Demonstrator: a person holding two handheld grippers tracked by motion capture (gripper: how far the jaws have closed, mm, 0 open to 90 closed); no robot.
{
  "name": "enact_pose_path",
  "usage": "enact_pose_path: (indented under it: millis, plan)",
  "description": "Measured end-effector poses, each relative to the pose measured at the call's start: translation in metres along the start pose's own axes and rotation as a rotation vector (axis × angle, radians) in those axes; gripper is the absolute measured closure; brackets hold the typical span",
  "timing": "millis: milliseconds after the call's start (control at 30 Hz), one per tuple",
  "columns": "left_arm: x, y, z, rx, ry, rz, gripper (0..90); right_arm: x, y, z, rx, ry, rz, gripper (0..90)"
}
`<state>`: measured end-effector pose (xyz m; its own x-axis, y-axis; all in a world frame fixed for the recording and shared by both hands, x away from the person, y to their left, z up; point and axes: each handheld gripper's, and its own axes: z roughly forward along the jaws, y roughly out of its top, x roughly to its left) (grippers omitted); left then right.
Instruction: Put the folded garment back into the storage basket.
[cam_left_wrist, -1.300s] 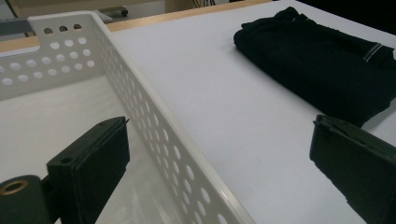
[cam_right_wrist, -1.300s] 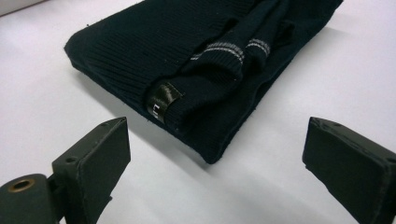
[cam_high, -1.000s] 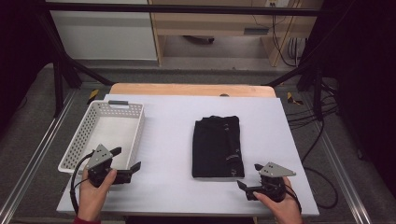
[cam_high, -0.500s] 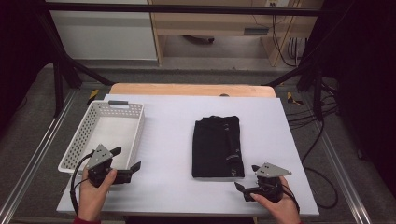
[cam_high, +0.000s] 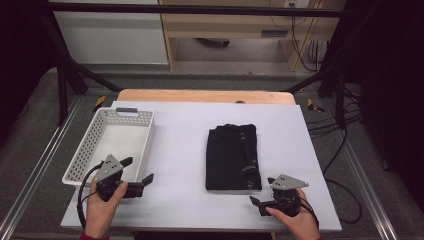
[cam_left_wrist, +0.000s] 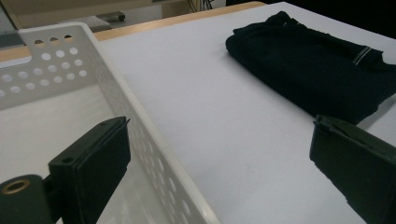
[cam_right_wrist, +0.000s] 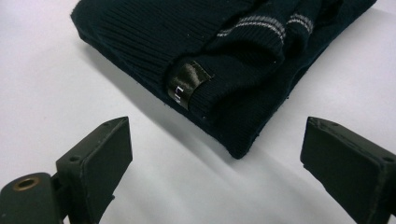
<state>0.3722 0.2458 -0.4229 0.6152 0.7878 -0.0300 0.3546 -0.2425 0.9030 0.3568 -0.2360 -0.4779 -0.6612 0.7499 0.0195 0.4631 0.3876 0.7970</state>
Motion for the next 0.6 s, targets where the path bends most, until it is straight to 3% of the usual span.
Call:
enact_pose_path:
  millis: [300,600]
  plan:
    - [-0.015,0.007,0.004,-0.002,-0.031,0.025,5.1,0.001,0.001,0.004,0.021,-0.008,0.004,10.4]
    - [-0.040,0.011,0.019,0.047,-0.055,0.074,5.6,0.001,0.001,0.006,0.031,-0.011,0.005,10.7]
